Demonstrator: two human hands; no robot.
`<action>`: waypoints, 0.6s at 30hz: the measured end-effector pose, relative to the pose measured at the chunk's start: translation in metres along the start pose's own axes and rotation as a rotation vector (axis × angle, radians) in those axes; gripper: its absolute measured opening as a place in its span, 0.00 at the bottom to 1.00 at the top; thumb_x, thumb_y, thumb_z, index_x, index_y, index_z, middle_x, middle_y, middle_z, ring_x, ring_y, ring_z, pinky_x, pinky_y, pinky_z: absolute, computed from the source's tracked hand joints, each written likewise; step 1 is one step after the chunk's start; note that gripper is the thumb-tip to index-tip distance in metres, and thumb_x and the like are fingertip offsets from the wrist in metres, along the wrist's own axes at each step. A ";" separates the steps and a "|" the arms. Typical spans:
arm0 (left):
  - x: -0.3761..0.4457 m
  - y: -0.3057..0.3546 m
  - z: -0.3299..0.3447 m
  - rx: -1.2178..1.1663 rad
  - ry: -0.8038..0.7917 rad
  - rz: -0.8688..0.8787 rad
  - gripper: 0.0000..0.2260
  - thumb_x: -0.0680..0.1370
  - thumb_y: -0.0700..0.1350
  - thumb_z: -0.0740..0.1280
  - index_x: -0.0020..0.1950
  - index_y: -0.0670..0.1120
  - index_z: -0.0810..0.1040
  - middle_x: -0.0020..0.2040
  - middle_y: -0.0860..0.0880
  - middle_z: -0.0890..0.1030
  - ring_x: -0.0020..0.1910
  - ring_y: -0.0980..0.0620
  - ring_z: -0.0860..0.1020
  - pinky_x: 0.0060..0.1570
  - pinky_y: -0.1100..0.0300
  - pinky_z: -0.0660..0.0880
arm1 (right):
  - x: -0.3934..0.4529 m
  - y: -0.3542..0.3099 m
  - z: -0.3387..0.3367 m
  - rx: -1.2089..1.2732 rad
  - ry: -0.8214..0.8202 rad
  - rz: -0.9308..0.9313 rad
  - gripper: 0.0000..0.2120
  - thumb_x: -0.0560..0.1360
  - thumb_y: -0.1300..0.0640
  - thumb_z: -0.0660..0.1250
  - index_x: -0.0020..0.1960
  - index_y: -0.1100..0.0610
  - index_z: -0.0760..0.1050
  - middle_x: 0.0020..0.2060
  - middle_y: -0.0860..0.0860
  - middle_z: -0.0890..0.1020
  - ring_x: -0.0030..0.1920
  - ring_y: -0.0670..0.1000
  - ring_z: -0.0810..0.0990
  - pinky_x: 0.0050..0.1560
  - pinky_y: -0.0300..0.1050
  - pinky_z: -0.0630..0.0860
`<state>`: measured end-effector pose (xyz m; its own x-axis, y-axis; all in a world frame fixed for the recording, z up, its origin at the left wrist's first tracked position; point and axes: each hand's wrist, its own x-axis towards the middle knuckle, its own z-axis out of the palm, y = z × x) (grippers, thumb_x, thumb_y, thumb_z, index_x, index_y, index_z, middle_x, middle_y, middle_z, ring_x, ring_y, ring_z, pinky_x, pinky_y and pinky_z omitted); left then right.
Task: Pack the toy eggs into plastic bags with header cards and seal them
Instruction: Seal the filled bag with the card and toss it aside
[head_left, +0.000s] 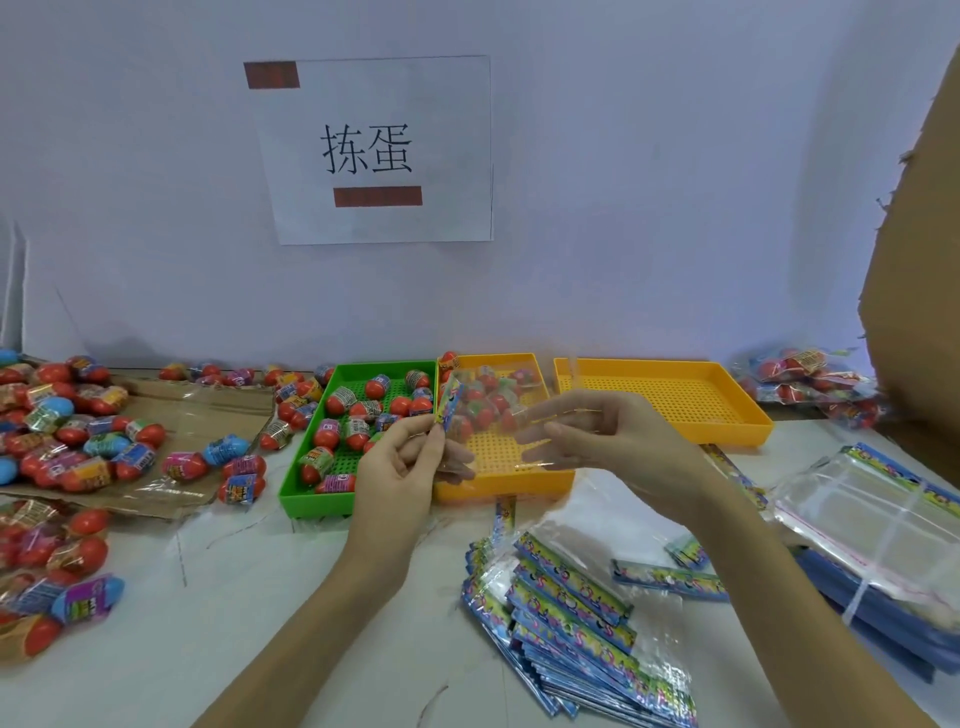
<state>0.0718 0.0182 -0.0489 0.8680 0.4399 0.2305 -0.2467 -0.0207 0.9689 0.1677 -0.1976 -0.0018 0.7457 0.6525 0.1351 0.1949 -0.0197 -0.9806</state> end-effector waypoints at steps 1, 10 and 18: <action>0.001 0.000 0.000 -0.009 -0.010 -0.010 0.08 0.85 0.42 0.63 0.61 0.42 0.79 0.44 0.44 0.87 0.43 0.43 0.86 0.45 0.56 0.82 | 0.001 0.003 0.001 0.014 0.082 0.001 0.10 0.81 0.60 0.69 0.60 0.63 0.81 0.51 0.58 0.88 0.52 0.59 0.87 0.52 0.50 0.83; -0.002 0.004 -0.001 0.048 0.043 0.020 0.09 0.75 0.49 0.75 0.53 0.48 0.83 0.42 0.47 0.87 0.41 0.51 0.86 0.41 0.61 0.82 | 0.001 0.002 0.004 -0.095 0.183 0.012 0.13 0.74 0.51 0.75 0.51 0.60 0.86 0.41 0.57 0.88 0.38 0.56 0.87 0.40 0.41 0.82; -0.002 0.009 -0.001 0.047 -0.009 0.025 0.09 0.80 0.49 0.71 0.54 0.45 0.83 0.40 0.49 0.88 0.35 0.55 0.85 0.37 0.69 0.78 | 0.001 0.003 0.006 -0.098 0.127 0.005 0.15 0.75 0.48 0.73 0.46 0.62 0.84 0.36 0.59 0.85 0.36 0.53 0.83 0.39 0.42 0.79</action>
<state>0.0674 0.0179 -0.0404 0.8657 0.4309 0.2548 -0.2476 -0.0738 0.9660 0.1651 -0.1919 -0.0053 0.8202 0.5512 0.1531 0.2477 -0.1009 -0.9636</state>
